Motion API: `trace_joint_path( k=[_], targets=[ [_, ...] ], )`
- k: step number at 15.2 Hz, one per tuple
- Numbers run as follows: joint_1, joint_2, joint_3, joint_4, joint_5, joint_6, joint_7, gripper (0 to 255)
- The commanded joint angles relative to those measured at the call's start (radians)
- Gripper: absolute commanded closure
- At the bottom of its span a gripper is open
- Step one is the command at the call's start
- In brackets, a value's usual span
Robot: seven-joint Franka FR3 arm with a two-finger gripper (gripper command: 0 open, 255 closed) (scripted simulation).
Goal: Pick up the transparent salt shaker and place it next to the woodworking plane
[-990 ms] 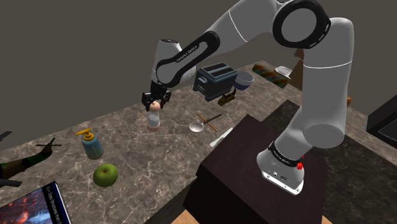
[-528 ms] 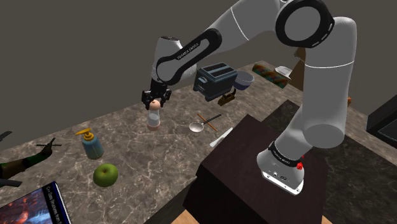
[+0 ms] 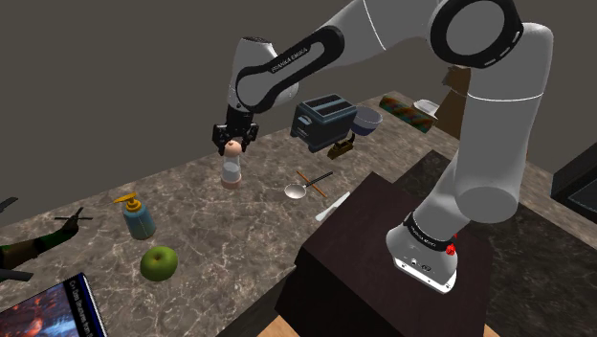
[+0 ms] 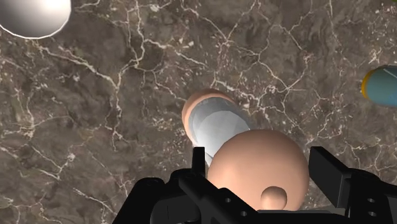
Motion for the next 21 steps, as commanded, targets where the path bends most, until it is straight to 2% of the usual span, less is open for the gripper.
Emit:
trace_joint_path(
  k=[1,21],
  targets=[
    [-0.001,-0.021,0.0,0.0,0.0,-0.021,0.002,255],
    [-0.006,-0.171,-0.001,0.074,-0.007,-0.243,0.032,255]
  ],
)
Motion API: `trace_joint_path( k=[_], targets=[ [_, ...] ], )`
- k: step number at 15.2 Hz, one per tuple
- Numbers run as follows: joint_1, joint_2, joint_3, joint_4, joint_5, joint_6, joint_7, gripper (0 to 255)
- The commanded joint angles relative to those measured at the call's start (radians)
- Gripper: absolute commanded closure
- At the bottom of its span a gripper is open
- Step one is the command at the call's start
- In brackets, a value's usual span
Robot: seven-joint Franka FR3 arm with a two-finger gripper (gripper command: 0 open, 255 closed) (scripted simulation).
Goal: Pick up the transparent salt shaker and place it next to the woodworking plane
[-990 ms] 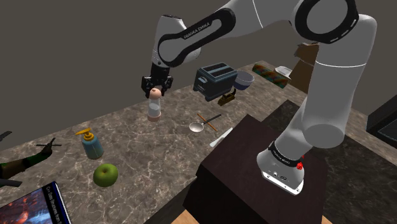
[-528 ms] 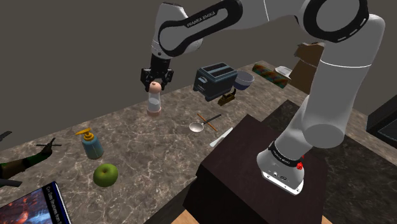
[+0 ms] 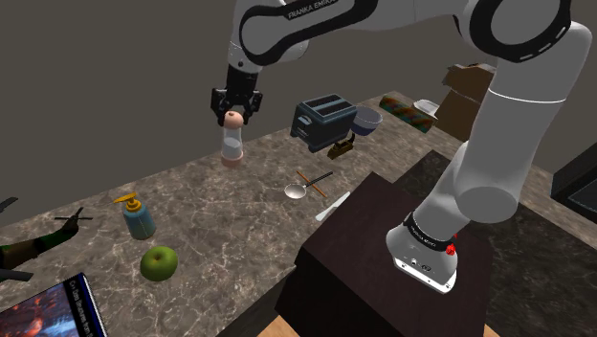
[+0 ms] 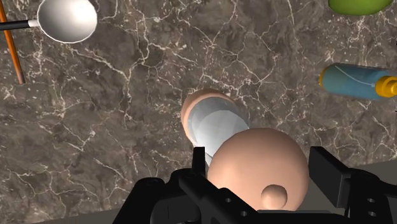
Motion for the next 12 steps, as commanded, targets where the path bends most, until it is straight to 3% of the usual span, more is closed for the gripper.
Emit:
trace_joint_path(
  k=[1,12],
  targets=[
    [-0.001,-0.014,0.0,0.011,0.0,-0.025,0.002,255],
    [-0.004,-0.065,-0.001,0.092,-0.005,-0.157,0.019,255]
  ],
)
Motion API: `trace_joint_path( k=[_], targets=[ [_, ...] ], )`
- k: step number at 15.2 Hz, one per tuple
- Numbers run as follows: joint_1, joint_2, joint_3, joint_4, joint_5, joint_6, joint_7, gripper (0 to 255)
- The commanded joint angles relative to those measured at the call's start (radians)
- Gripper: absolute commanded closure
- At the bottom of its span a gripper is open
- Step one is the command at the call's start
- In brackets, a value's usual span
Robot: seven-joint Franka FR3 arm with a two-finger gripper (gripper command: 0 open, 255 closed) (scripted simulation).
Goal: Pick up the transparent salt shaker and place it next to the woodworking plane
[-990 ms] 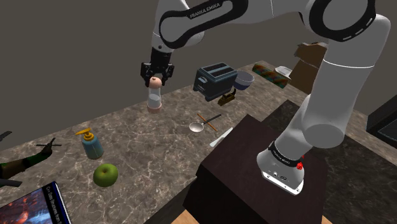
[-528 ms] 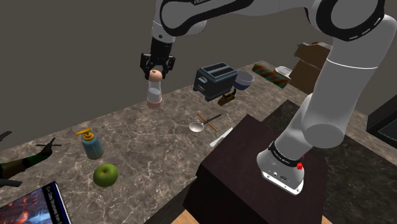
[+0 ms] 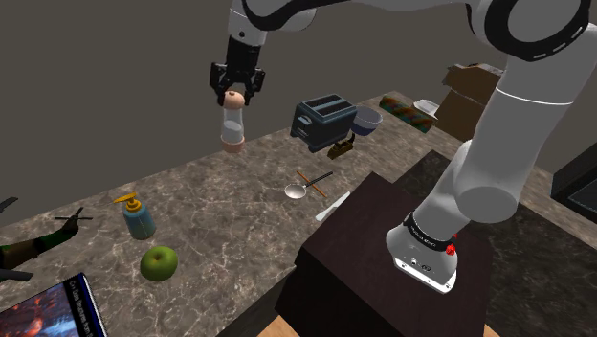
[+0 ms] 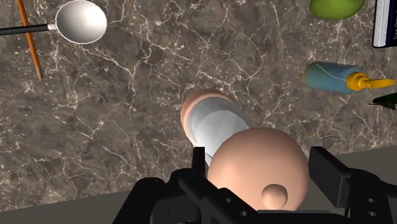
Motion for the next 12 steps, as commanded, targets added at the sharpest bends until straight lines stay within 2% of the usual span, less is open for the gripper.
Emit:
trace_joint_path(
  k=[1,6,12],
  targets=[
    [0.0,-0.011,0.0,0.012,0.0,-0.023,0.004,255],
    [0.0,-0.025,0.0,0.056,-0.002,-0.08,0.011,255],
    [-0.064,-0.191,-0.042,-0.155,0.032,-0.052,-0.11,255]
  ],
)
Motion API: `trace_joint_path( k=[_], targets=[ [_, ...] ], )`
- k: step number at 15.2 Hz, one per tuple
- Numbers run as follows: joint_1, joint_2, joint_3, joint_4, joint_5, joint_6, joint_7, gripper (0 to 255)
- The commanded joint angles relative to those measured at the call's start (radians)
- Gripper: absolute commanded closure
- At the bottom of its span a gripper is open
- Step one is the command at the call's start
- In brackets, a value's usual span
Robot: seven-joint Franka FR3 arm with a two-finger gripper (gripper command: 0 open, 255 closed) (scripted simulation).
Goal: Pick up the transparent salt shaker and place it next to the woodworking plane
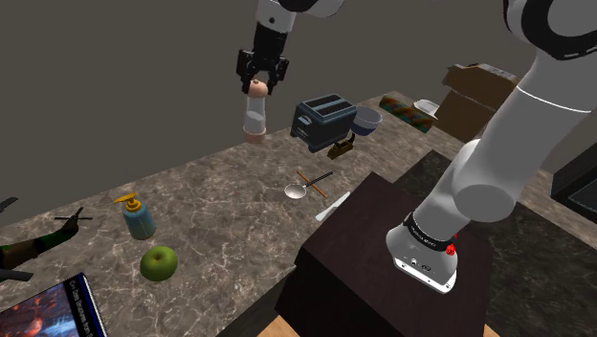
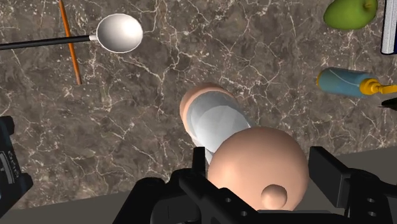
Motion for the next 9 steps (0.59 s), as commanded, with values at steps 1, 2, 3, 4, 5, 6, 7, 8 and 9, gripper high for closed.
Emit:
trace_joint_path(
  k=[1,2,3,4,5,6,7,8,9],
  targets=[
    [-0.02,-0.063,-0.016,-0.075,0.01,0.007,-0.042,255],
    [-0.029,-0.088,-0.026,-0.104,0.013,0.008,-0.063,255],
    [-0.039,-0.112,-0.036,-0.132,0.016,0.008,-0.084,255],
    [-0.048,-0.135,-0.046,-0.158,0.017,0.008,-0.105,255],
    [-0.058,-0.157,-0.057,-0.183,0.018,0.007,-0.126,255],
    [-0.067,-0.179,-0.068,-0.207,0.019,0.006,-0.147,255],
    [-0.077,-0.201,-0.08,-0.23,0.018,0.004,-0.168,255],
    [-0.086,-0.221,-0.092,-0.252,0.017,0.002,-0.189,255],
    [-0.096,-0.241,-0.105,-0.272,0.015,-0.001,-0.21,255]
  ],
)
